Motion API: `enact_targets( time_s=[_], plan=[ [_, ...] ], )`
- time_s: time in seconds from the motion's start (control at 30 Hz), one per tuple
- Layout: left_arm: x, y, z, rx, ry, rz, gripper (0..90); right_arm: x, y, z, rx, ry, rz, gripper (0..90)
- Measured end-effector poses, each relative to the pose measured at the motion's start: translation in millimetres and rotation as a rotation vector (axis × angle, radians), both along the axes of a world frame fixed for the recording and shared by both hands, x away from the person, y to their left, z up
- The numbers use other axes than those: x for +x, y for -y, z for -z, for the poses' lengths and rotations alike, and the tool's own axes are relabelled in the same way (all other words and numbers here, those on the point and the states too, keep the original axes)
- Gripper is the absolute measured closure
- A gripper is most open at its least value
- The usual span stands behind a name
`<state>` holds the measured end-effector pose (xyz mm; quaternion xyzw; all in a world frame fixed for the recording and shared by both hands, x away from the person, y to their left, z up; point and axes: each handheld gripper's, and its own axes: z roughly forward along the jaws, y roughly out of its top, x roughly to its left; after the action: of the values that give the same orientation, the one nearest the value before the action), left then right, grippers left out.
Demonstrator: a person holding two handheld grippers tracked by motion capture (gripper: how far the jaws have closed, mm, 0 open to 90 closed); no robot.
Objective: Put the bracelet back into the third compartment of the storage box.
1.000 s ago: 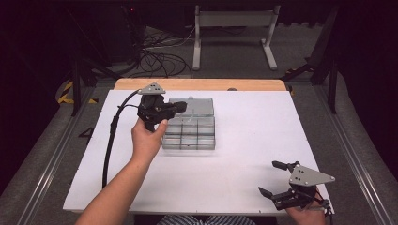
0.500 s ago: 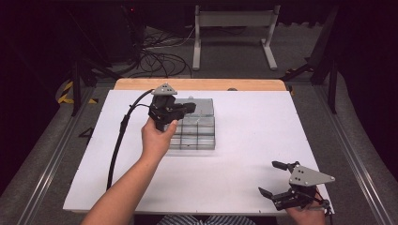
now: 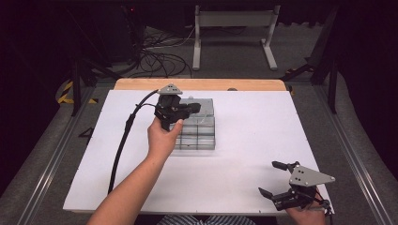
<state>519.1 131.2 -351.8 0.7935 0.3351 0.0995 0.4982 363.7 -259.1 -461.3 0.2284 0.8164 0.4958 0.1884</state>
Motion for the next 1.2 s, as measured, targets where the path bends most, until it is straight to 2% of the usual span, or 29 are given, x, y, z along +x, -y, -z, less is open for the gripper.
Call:
enact_targets(
  time_s=[0.23,0.5,0.67,0.87,0.9,1.2],
  plan=[
    [8.8,4.5,9.6,-0.027,-0.060,-0.002,85.1,-0.3,0.3,-0.1,0.002,-0.003,0.001,4.6],
    [18.8,10.4,20.1,-0.029,-0.095,-0.023,85.1,0.0,1.0,0.1,0.004,-0.003,-0.001,4.6],
    [22.3,15.2,26.3,-0.014,-0.081,-0.037,85.1,-0.2,0.8,0.0,0.003,-0.002,-0.002,4.6],
    [25.9,19.9,32.7,-0.013,-0.093,-0.051,85.1,0.3,2.3,0.1,0.002,-0.002,-0.003,4.6],
    [27.3,19.8,33.5,-0.003,-0.083,-0.052,85.1,0.4,2.4,0.2,0.002,-0.003,-0.003,4.6],
    [36.0,21.1,44.4,-0.011,-0.126,-0.065,85.1,0.5,3.1,0.3,0.004,-0.006,0.000,4.6]
  ],
)
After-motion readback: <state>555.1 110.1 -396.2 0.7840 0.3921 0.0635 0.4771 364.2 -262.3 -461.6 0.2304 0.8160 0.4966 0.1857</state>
